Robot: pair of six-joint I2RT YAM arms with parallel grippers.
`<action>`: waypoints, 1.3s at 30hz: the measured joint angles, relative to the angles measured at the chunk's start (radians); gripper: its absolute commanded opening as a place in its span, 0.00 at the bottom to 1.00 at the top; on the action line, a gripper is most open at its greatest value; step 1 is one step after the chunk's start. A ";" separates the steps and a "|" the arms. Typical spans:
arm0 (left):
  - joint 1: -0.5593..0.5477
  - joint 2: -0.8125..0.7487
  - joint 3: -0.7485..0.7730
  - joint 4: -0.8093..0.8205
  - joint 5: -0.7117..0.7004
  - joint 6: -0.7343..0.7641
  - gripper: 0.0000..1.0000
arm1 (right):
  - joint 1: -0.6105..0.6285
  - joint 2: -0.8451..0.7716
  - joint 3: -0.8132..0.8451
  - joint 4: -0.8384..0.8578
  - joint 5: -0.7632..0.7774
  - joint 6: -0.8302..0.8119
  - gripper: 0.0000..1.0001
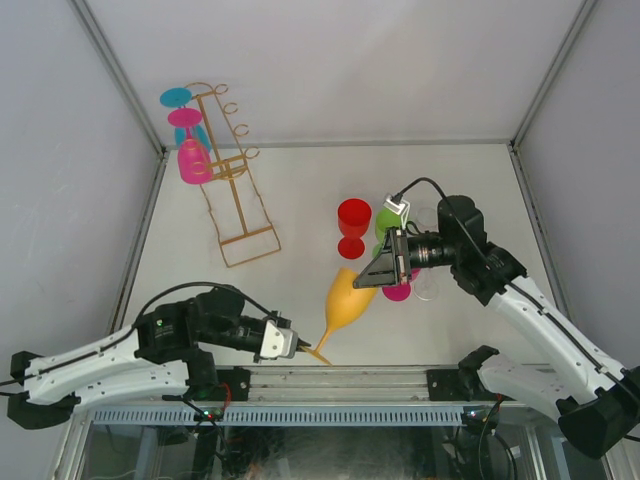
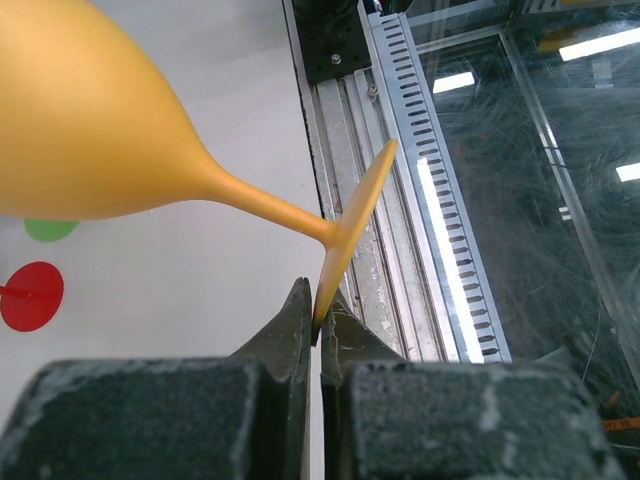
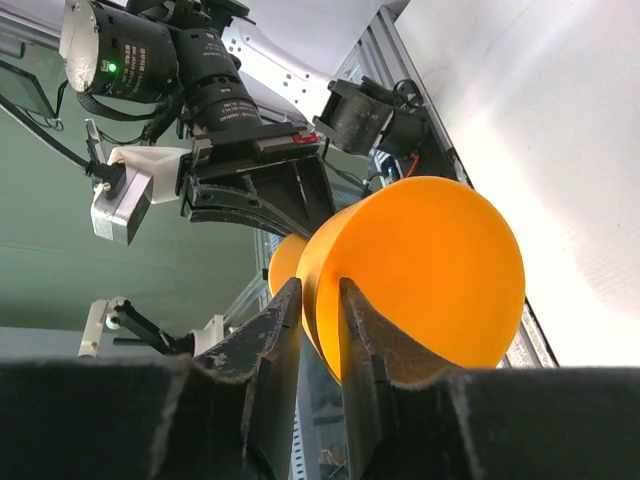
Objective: Take the wine glass off the wine glass rack
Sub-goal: Place the wine glass at the center of the board.
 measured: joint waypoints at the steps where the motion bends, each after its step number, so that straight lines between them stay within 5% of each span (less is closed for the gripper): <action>1: 0.000 0.005 0.000 0.000 -0.001 0.003 0.00 | 0.002 -0.003 0.000 0.000 0.003 -0.001 0.23; 6: 0.000 0.017 0.000 -0.001 -0.005 0.010 0.00 | 0.005 -0.008 0.000 0.000 0.009 -0.006 0.29; 15: 0.000 0.009 0.000 -0.020 -0.026 0.025 0.00 | 0.009 -0.008 0.000 0.006 0.000 -0.008 0.01; 19: 0.000 -0.010 0.000 -0.044 -0.055 0.045 0.01 | 0.024 -0.008 0.000 0.029 -0.024 -0.003 0.00; 39: 0.003 -0.058 -0.003 -0.069 -0.101 -0.019 0.38 | 0.077 -0.024 0.001 0.050 -0.001 -0.005 0.00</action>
